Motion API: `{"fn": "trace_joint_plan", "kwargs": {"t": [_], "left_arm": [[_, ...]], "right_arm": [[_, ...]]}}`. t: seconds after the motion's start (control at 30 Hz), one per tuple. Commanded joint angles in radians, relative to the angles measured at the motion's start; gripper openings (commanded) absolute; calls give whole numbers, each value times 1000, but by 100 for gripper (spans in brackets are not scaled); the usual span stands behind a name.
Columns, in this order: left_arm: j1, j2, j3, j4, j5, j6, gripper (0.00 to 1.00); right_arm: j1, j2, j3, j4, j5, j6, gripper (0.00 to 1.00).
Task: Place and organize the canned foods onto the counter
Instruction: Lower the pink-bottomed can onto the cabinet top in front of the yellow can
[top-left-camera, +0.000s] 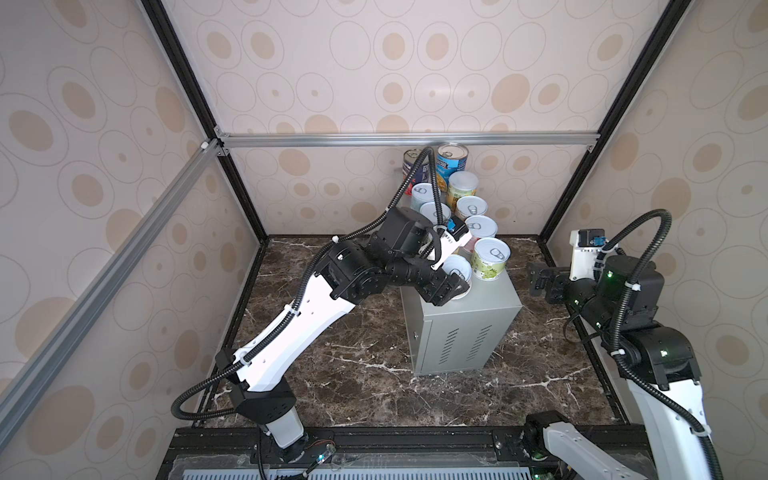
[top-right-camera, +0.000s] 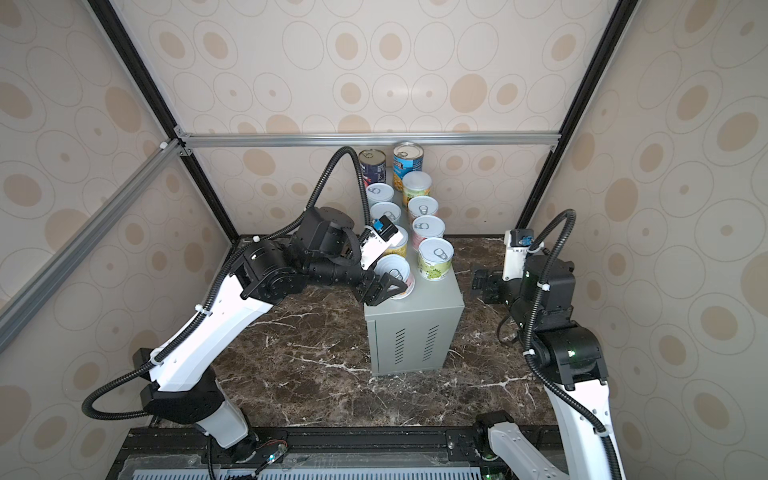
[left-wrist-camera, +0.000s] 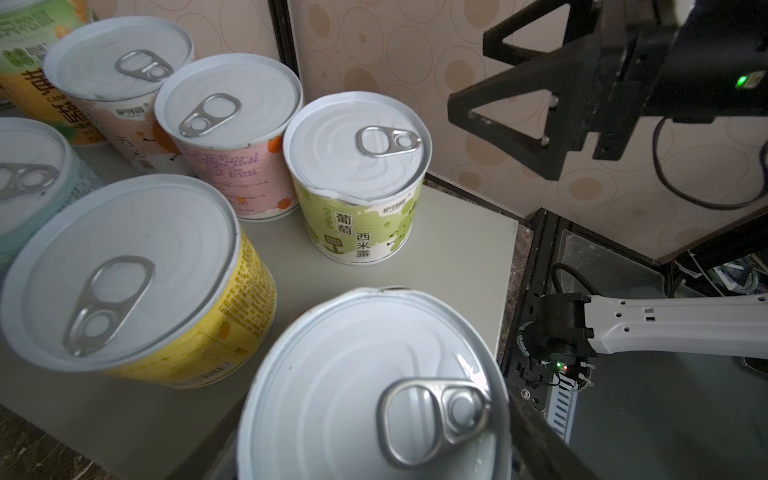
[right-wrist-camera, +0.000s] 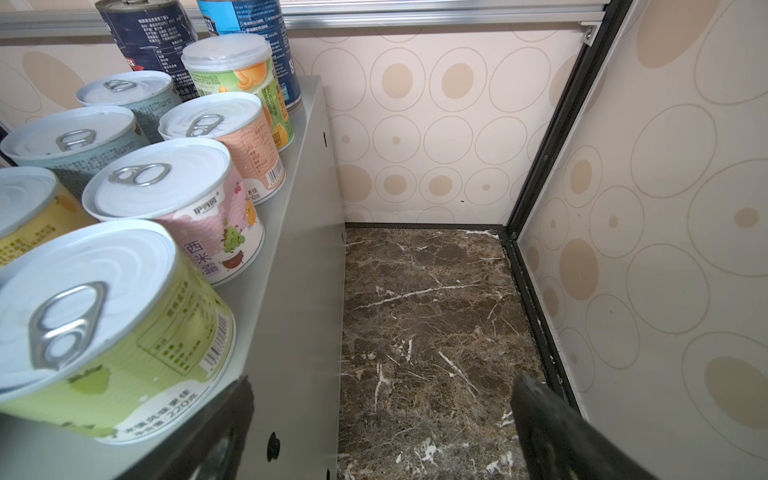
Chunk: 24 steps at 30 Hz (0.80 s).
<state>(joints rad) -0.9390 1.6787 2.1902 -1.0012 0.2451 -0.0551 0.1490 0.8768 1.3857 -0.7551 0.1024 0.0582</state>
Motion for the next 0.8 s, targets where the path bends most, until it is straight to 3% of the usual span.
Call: {"fn": "trace_joint_plan", "kwargs": {"t": [0.0, 0.13, 0.2, 0.33, 0.57, 0.77], "left_arm": [[-9, 20, 35, -6, -30, 33, 76], [-9, 26, 35, -4, -56, 32, 84], [-9, 16, 17, 13, -62, 29, 98], [-9, -42, -65, 68, -91, 22, 98], [-7, -262, -365, 274, -106, 0, 98], [-8, -342, -517, 377, -31, -12, 97]], "right_arm": [[-8, -11, 7, 19, -9, -14, 100], [-8, -13, 4, 19, -7, -17, 100], [-7, -13, 3, 22, -8, -17, 100], [-8, -6, 6, 29, -12, -19, 100], [-8, 1, 0, 39, -21, -16, 100], [-7, 7, -2, 49, -43, -5, 100]]}}
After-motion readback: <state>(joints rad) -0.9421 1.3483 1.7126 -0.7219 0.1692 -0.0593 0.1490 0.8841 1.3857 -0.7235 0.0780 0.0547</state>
